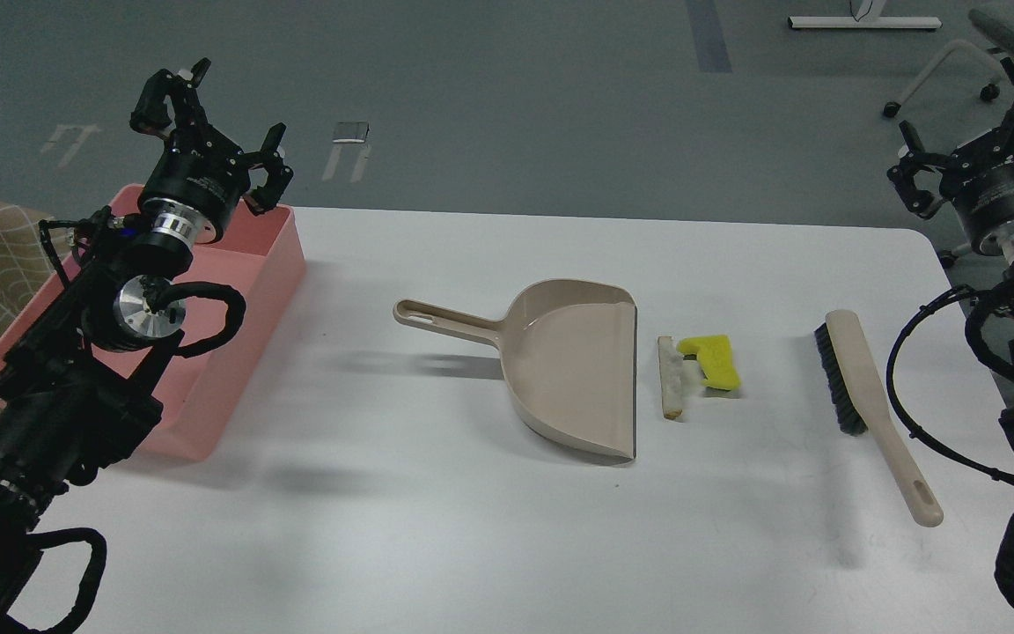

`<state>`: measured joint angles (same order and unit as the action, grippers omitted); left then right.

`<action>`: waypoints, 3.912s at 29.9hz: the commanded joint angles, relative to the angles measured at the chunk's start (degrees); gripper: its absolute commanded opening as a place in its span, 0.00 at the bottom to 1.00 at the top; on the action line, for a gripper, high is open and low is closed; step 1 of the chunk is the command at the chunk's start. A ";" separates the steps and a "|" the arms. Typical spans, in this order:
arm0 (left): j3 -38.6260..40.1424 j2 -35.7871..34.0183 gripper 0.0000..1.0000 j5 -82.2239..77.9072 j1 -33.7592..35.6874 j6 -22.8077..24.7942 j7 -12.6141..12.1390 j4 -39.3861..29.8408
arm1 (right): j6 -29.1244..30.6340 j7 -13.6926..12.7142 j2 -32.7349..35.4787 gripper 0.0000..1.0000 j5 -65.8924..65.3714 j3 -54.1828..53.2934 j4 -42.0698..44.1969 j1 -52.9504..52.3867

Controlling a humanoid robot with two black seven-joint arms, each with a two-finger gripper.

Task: Sweep and dump garbage into bin
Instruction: 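Raise the left gripper from rest above the pink bin, then reach the left gripper down to the beige dustpan handle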

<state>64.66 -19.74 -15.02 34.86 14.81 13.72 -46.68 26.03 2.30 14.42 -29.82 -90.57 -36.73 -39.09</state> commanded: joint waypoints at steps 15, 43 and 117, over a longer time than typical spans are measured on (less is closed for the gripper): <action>0.03 2.07 0.99 -0.27 1.35 3.47 10.90 0.27 | -0.11 0.60 1.93 1.00 0.20 -0.57 -0.01 -1.34; -0.15 1.90 0.99 0.43 -1.10 7.69 5.80 -7.96 | -0.37 0.95 3.51 1.00 0.12 -0.84 -6.69 3.40; -29.68 -1.71 0.64 -18.82 -12.36 -17.01 2.89 -18.45 | -2.39 0.77 9.05 1.00 0.20 -10.68 -24.80 23.62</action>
<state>34.69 -21.84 -33.84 22.37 -2.12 16.53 -65.58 23.64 3.07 23.49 -29.66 -101.30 -61.53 -15.47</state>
